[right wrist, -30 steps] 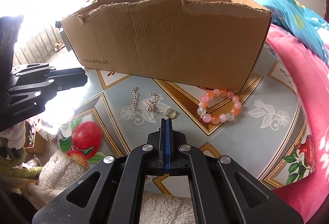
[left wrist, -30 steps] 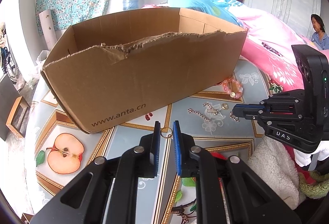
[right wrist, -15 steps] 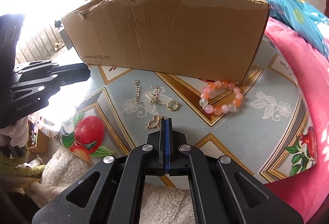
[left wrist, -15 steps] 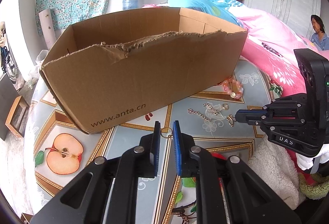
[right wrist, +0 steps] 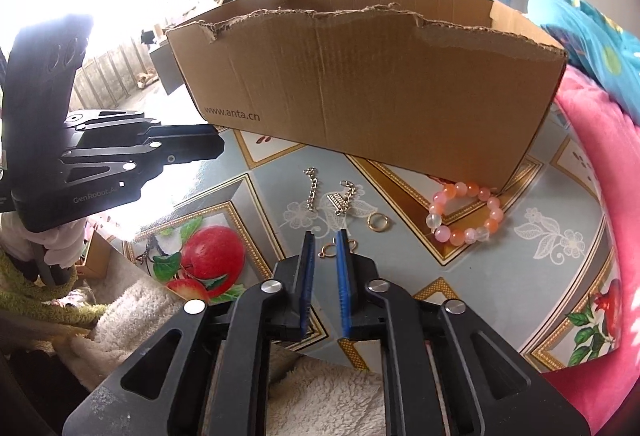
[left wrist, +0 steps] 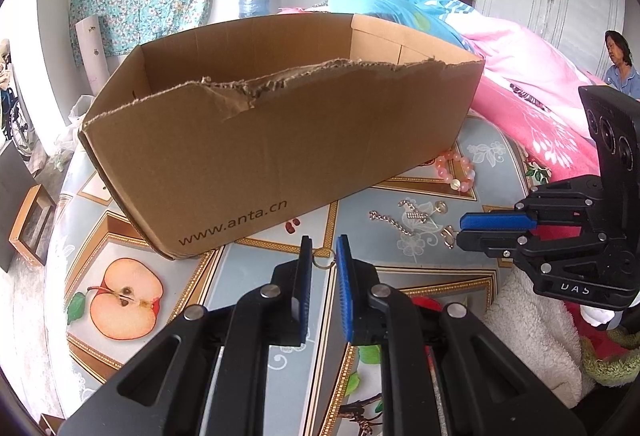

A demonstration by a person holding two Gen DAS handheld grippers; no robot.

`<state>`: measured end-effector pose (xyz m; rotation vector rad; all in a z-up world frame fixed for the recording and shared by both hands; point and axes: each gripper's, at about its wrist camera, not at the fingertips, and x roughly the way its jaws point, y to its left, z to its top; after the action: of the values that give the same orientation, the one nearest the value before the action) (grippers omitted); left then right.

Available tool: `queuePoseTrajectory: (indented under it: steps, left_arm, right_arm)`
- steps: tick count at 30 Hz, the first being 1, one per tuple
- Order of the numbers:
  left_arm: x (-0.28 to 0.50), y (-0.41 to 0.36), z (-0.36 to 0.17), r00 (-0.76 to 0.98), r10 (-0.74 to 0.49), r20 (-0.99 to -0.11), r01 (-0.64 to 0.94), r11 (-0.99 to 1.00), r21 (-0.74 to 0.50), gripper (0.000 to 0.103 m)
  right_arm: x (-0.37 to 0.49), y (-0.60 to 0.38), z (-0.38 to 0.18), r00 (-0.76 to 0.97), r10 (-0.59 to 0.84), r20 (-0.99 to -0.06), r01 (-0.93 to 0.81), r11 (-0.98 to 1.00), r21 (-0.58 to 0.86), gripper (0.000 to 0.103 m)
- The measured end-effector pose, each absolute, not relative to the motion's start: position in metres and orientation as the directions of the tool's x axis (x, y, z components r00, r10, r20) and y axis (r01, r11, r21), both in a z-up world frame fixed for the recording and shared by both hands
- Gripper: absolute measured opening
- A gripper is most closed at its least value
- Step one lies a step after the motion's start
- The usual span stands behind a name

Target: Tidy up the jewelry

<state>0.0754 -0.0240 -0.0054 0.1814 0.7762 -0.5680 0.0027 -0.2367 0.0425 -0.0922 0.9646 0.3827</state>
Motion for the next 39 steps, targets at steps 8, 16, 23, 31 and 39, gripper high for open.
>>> queuePoseTrajectory:
  steps: [8, 16, 23, 31, 39]
  left_arm:
    - [0.076, -0.022, -0.006, 0.574, -0.415, -0.706, 0.545, 0.837, -0.049, 0.012]
    - [0.079, -0.022, -0.009, 0.567, -0.415, -0.711, 0.543, 0.838, -0.057, 0.012]
    - [0.081, -0.024, -0.011, 0.563, -0.414, -0.715, 0.546, 0.836, -0.055, 0.012]
    - [0.081, -0.024, -0.011, 0.564, -0.414, -0.715, 0.542, 0.838, -0.057, 0.012]
    - [0.081, -0.024, -0.011, 0.56, -0.418, -0.715, 0.546, 0.836, -0.061, 0.012]
  right_arm:
    - [0.013, -0.23, 0.034, 0.45, 0.283, -0.847, -0.515, 0.857, 0.013, 0.027]
    - [0.017, -0.224, 0.029, 0.428, 0.274, -0.861, -0.539, 0.842, 0.0, 0.014]
    - [0.027, -0.201, 0.02, 0.428, 0.265, -0.864, -0.522, 0.853, 0.002, 0.003]
    - [0.033, -0.195, 0.029, 0.425, 0.25, -0.87, -0.521, 0.854, -0.01, 0.019]
    - [0.056, -0.192, 0.026, 0.338, 0.261, -0.904, -0.547, 0.837, 0.037, 0.022]
